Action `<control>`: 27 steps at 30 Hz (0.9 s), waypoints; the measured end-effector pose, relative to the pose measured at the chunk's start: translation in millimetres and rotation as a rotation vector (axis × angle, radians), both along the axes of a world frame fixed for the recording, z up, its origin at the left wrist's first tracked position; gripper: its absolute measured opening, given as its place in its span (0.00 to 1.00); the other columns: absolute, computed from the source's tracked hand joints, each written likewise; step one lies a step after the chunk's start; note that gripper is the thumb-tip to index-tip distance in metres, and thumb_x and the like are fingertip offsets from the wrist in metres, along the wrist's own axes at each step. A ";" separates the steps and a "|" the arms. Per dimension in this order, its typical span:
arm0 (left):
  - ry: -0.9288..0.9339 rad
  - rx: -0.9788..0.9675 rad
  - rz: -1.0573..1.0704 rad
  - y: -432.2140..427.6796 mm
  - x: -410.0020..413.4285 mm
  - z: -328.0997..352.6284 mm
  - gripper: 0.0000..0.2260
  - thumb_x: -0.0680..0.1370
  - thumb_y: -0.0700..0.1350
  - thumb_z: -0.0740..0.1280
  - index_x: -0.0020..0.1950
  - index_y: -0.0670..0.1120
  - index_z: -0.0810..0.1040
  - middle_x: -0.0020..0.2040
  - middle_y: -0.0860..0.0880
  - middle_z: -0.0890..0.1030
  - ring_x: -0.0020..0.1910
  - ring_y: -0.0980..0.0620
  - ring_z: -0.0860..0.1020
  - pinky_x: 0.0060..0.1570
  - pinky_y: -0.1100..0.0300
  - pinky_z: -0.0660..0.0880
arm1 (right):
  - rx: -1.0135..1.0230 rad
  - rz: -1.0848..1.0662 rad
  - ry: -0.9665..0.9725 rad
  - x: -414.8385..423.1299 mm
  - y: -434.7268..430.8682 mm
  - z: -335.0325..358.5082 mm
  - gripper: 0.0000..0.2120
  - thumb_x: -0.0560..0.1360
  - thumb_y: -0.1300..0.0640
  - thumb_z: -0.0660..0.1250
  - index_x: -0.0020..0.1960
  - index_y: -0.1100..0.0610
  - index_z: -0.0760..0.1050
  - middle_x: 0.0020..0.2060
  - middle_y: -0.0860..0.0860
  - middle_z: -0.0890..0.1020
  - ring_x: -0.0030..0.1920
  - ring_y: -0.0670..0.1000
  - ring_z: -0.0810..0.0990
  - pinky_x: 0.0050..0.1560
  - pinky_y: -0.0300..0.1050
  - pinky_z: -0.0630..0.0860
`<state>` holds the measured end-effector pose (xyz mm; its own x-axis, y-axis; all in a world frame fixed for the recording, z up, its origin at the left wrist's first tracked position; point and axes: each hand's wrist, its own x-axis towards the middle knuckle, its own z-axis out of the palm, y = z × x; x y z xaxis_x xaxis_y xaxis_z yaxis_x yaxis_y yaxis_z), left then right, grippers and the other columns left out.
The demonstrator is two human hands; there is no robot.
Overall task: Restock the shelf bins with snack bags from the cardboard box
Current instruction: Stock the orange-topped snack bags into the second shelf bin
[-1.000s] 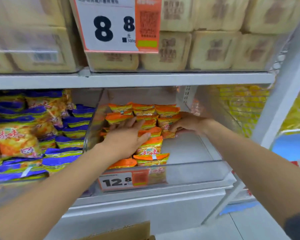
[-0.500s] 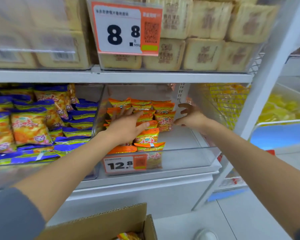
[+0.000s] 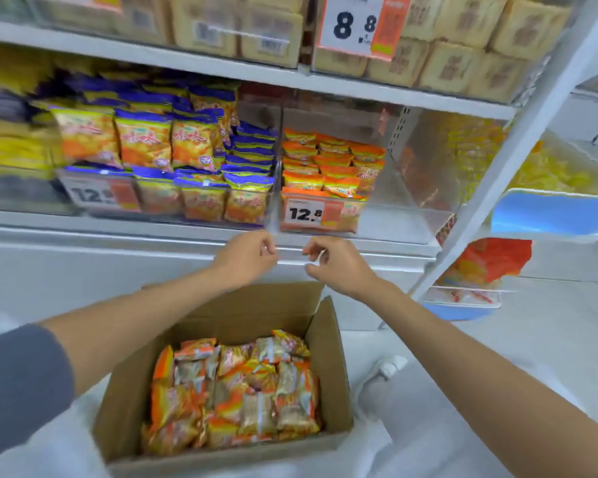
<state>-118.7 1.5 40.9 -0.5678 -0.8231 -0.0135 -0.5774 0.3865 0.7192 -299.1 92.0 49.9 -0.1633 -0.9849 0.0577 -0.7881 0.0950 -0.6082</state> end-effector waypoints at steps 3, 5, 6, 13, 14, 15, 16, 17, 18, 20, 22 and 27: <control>-0.102 0.148 0.015 11.4 50.1 -54.8 0.05 0.77 0.44 0.69 0.42 0.47 0.76 0.35 0.52 0.76 0.36 0.52 0.75 0.38 0.59 0.70 | 0.241 0.085 0.039 25.0 0.3 -63.2 0.09 0.71 0.61 0.69 0.52 0.55 0.79 0.44 0.49 0.80 0.42 0.48 0.75 0.47 0.44 0.75; -0.191 0.195 0.046 18.6 78.6 -83.6 0.03 0.78 0.45 0.68 0.46 0.46 0.77 0.39 0.52 0.78 0.39 0.54 0.76 0.38 0.61 0.71 | 0.361 0.103 0.041 36.2 1.1 -105.3 0.11 0.72 0.61 0.69 0.54 0.54 0.79 0.45 0.47 0.79 0.46 0.48 0.77 0.50 0.45 0.76; -0.208 0.229 0.066 20.5 90.4 -96.7 0.03 0.78 0.45 0.68 0.47 0.46 0.78 0.40 0.52 0.78 0.40 0.55 0.76 0.38 0.62 0.71 | 0.411 0.105 0.019 39.9 1.2 -125.9 0.11 0.72 0.61 0.68 0.55 0.55 0.79 0.45 0.47 0.79 0.47 0.49 0.78 0.51 0.46 0.77; -0.209 0.436 0.147 28.2 121.2 -166.1 0.04 0.79 0.44 0.66 0.51 0.45 0.78 0.44 0.49 0.79 0.44 0.52 0.78 0.41 0.58 0.75 | 0.612 0.162 0.104 52.2 -8.1 -241.8 0.23 0.75 0.61 0.68 0.69 0.53 0.72 0.63 0.56 0.78 0.58 0.58 0.79 0.56 0.55 0.78; -0.203 0.451 0.130 29.2 118.8 -170.5 0.05 0.79 0.45 0.66 0.52 0.45 0.78 0.45 0.49 0.79 0.44 0.51 0.78 0.42 0.56 0.76 | 0.623 0.178 0.129 52.9 -10.0 -254.0 0.24 0.76 0.62 0.67 0.71 0.53 0.70 0.66 0.56 0.75 0.62 0.58 0.76 0.59 0.54 0.76; -0.193 0.468 0.112 29.7 117.2 -174.4 0.05 0.79 0.45 0.66 0.53 0.44 0.77 0.45 0.49 0.78 0.45 0.50 0.78 0.45 0.53 0.77 | 0.631 0.200 0.172 54.2 -11.6 -265.1 0.26 0.77 0.62 0.66 0.73 0.54 0.67 0.71 0.55 0.71 0.68 0.57 0.72 0.64 0.52 0.73; -0.184 0.481 0.096 29.6 116.1 -177.3 0.06 0.80 0.44 0.66 0.53 0.44 0.77 0.46 0.49 0.78 0.46 0.48 0.79 0.47 0.51 0.77 | 0.644 0.221 0.231 55.4 -13.0 -274.9 0.28 0.77 0.62 0.65 0.75 0.53 0.63 0.74 0.54 0.65 0.72 0.57 0.66 0.68 0.51 0.69; -0.177 0.489 0.091 29.0 116.1 -180.0 0.06 0.79 0.44 0.66 0.54 0.43 0.77 0.46 0.47 0.79 0.48 0.46 0.79 0.49 0.49 0.78 | 0.659 0.241 0.299 56.3 -13.8 -283.2 0.30 0.78 0.63 0.65 0.77 0.52 0.60 0.76 0.54 0.61 0.75 0.56 0.60 0.71 0.53 0.66; -0.171 0.502 0.100 28.2 117.4 -182.1 0.06 0.79 0.44 0.67 0.54 0.43 0.77 0.47 0.46 0.79 0.49 0.46 0.79 0.51 0.48 0.77 | 0.675 0.261 0.371 57.4 -14.1 -288.9 0.33 0.77 0.65 0.65 0.78 0.51 0.56 0.78 0.54 0.57 0.77 0.56 0.57 0.72 0.54 0.64; -0.155 0.538 0.149 26.9 121.2 -185.3 0.06 0.79 0.43 0.67 0.53 0.42 0.77 0.48 0.43 0.81 0.50 0.44 0.80 0.51 0.46 0.78 | 0.676 0.314 0.511 58.0 -12.8 -296.2 0.37 0.75 0.69 0.65 0.79 0.52 0.54 0.78 0.54 0.57 0.77 0.56 0.54 0.73 0.55 0.63; -0.163 0.556 0.186 26.1 124.7 -187.8 0.05 0.79 0.45 0.68 0.52 0.44 0.78 0.48 0.43 0.81 0.48 0.46 0.80 0.50 0.46 0.79 | 0.583 0.342 0.600 57.9 -11.6 -300.7 0.35 0.73 0.72 0.64 0.76 0.55 0.59 0.73 0.56 0.65 0.75 0.57 0.58 0.70 0.53 0.66; -0.136 0.573 0.215 25.2 128.4 -185.2 0.06 0.79 0.45 0.67 0.53 0.44 0.78 0.43 0.47 0.79 0.45 0.49 0.79 0.47 0.50 0.79 | 0.506 0.144 0.310 55.8 -24.3 -283.1 0.16 0.76 0.64 0.64 0.63 0.56 0.72 0.55 0.57 0.77 0.58 0.60 0.76 0.55 0.53 0.75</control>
